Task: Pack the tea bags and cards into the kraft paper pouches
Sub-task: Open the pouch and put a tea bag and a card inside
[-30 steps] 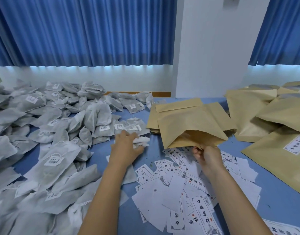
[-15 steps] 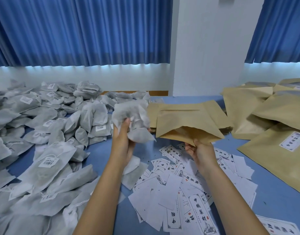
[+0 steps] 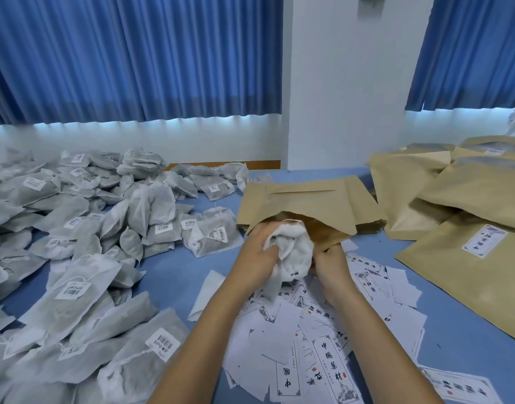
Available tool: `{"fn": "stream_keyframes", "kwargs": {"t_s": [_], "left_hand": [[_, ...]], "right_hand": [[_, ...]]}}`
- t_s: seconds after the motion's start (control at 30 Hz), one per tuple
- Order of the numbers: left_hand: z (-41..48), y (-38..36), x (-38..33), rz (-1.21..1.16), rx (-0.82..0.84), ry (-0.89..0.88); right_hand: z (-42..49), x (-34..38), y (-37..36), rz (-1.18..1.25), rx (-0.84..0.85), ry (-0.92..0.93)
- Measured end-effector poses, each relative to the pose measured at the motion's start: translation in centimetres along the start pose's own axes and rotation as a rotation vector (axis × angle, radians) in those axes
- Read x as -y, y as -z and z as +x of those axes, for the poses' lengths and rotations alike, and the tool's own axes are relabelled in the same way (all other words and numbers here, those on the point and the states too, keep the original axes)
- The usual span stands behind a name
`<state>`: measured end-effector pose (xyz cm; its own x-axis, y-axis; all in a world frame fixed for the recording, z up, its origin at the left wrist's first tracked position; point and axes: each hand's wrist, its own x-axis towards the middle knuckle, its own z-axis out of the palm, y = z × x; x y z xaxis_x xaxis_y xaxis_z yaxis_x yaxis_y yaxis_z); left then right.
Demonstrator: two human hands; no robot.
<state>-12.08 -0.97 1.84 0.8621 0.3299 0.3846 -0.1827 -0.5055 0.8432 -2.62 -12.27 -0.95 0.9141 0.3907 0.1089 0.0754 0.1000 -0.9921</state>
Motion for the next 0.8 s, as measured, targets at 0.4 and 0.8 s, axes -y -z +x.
{"fn": "stream_keyframes", "kwargs": {"t_s": [0.4, 0.8], "left_hand": [[7.2, -1.9, -4.2, -0.42, -0.134, 0.649], [9.2, -2.6, -1.0, 0.86, 0.25, 0.42]], "right_hand": [[-0.5, -0.1, -1.3, -0.246, 0.089, -0.012], [-2.1, 0.0, -2.8, 0.029, 0.128, -0.108]]}}
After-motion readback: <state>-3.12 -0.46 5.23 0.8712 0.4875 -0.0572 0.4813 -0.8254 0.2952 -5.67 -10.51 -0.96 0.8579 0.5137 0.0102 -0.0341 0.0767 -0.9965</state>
